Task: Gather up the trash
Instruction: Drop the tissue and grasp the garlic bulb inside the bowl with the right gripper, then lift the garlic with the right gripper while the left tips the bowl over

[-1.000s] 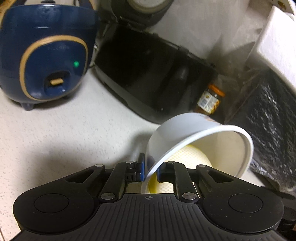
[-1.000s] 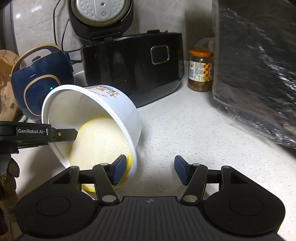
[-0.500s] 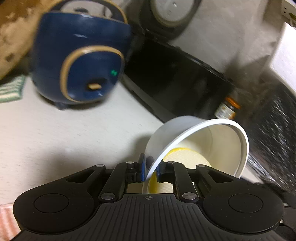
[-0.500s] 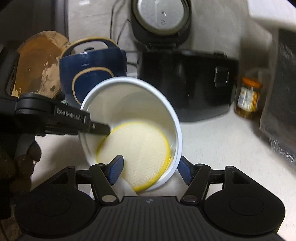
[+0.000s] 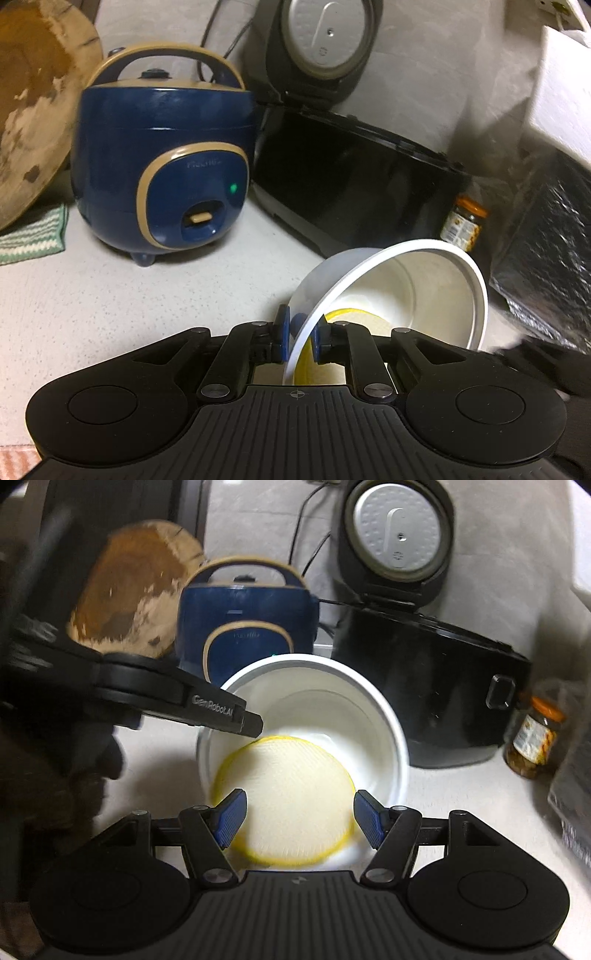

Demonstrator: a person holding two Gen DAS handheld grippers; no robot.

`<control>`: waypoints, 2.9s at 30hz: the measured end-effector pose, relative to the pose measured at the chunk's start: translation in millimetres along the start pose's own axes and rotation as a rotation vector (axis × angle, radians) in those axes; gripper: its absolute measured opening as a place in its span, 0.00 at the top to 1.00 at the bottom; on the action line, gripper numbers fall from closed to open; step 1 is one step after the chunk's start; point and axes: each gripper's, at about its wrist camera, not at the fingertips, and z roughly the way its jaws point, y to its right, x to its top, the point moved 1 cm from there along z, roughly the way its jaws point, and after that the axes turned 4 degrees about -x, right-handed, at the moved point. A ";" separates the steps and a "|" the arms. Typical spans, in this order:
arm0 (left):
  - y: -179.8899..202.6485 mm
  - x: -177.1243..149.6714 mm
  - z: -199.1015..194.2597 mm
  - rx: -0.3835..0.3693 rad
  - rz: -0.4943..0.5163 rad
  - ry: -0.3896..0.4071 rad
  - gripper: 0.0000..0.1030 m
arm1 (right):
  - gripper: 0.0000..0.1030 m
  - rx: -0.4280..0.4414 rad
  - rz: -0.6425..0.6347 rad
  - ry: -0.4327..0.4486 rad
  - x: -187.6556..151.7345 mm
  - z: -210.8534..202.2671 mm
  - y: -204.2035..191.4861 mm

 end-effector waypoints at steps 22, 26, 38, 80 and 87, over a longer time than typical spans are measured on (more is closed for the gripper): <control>-41.4 4.7 13.2 0.007 -0.185 0.008 0.86 | 1.00 0.215 0.071 -0.213 3.2 9.9 -3.4; -47.5 4.5 11.4 0.016 -0.213 0.018 0.86 | 0.99 0.302 0.013 -0.216 0.1 -2.2 -18.6; -26.1 -14.0 -4.4 -0.022 -0.169 -0.025 0.83 | 0.31 0.032 0.037 -0.111 19.8 41.7 -5.9; -29.8 -18.5 -15.5 0.026 -0.193 -0.051 0.85 | 0.48 -0.087 0.155 -0.171 -35.2 -12.0 35.9; -25.5 -24.0 -17.6 -0.030 -0.165 0.009 0.78 | 0.46 -0.067 0.254 -0.118 -47.7 -27.8 53.9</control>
